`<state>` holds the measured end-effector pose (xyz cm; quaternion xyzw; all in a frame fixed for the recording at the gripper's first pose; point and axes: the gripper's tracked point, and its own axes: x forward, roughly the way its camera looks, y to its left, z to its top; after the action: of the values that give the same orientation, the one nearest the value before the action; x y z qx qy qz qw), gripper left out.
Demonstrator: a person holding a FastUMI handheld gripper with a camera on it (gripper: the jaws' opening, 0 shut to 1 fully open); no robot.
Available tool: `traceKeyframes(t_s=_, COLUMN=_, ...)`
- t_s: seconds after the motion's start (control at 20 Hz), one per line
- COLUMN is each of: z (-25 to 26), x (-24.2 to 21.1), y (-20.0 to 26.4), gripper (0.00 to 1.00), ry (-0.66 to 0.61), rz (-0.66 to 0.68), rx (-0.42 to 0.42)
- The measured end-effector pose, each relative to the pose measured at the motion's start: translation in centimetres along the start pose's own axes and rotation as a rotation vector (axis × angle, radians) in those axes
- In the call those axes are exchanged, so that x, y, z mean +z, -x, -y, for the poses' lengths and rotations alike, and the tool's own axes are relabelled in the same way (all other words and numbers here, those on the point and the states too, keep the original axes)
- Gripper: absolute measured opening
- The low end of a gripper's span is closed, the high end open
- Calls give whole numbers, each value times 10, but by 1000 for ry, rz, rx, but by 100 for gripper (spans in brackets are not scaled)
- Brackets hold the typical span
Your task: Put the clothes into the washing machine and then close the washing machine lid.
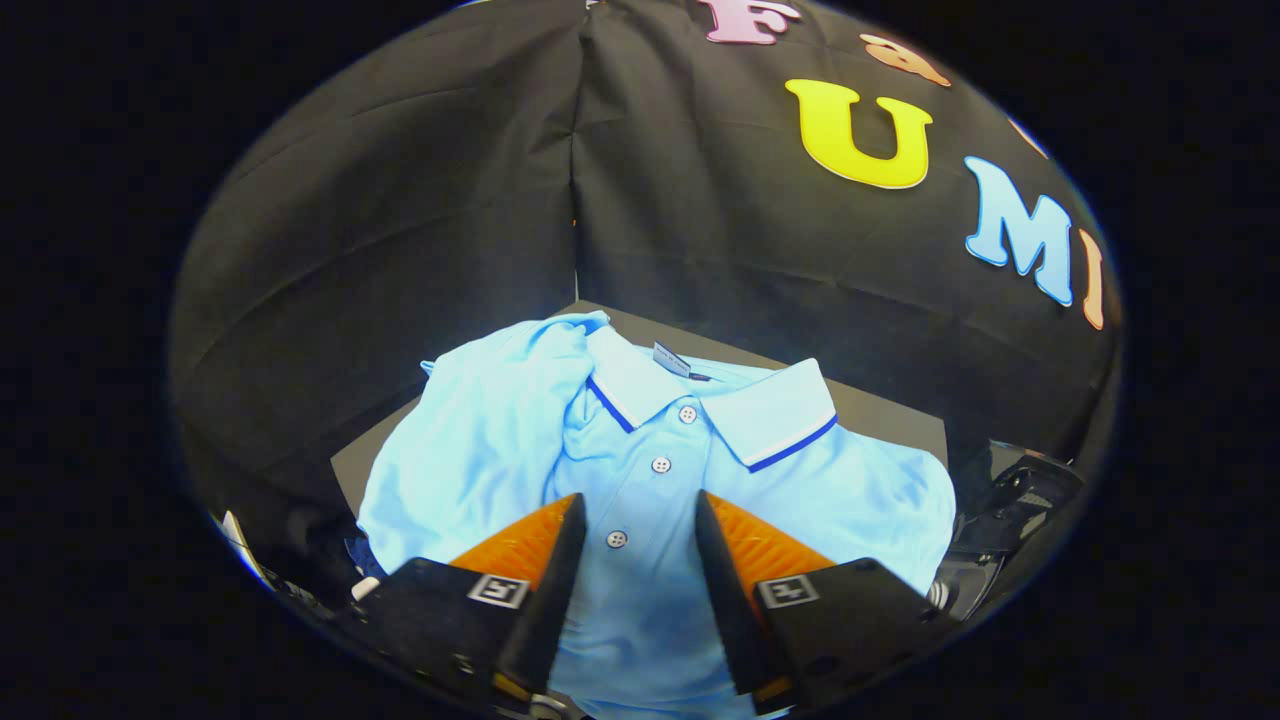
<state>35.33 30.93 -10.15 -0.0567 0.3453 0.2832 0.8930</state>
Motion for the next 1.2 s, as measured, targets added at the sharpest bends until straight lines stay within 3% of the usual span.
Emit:
traceKeyframes(t_s=0.15, z=5, x=0, y=-1, gripper=36, ry=-9, rz=8, rx=-14)
traceKeyframes(t_s=0.25, z=4, x=2, y=-2, gripper=31, ry=23, rz=12, rx=2)
traceKeyframes(t_s=0.35, z=6, x=3, y=1, gripper=3, ry=24, rz=33, rx=-4)
traceKeyframes(t_s=0.6, z=3, x=12, y=11, gripper=1, ry=-7, rz=82, rx=18)
traceKeyframes(t_s=0.95, z=16, x=53, y=65, gripper=1, ry=-54, rz=264, rx=49)
traceKeyframes(t_s=1.2, z=37, x=64, y=95, gripper=1, ry=-75, rz=325, rx=49)
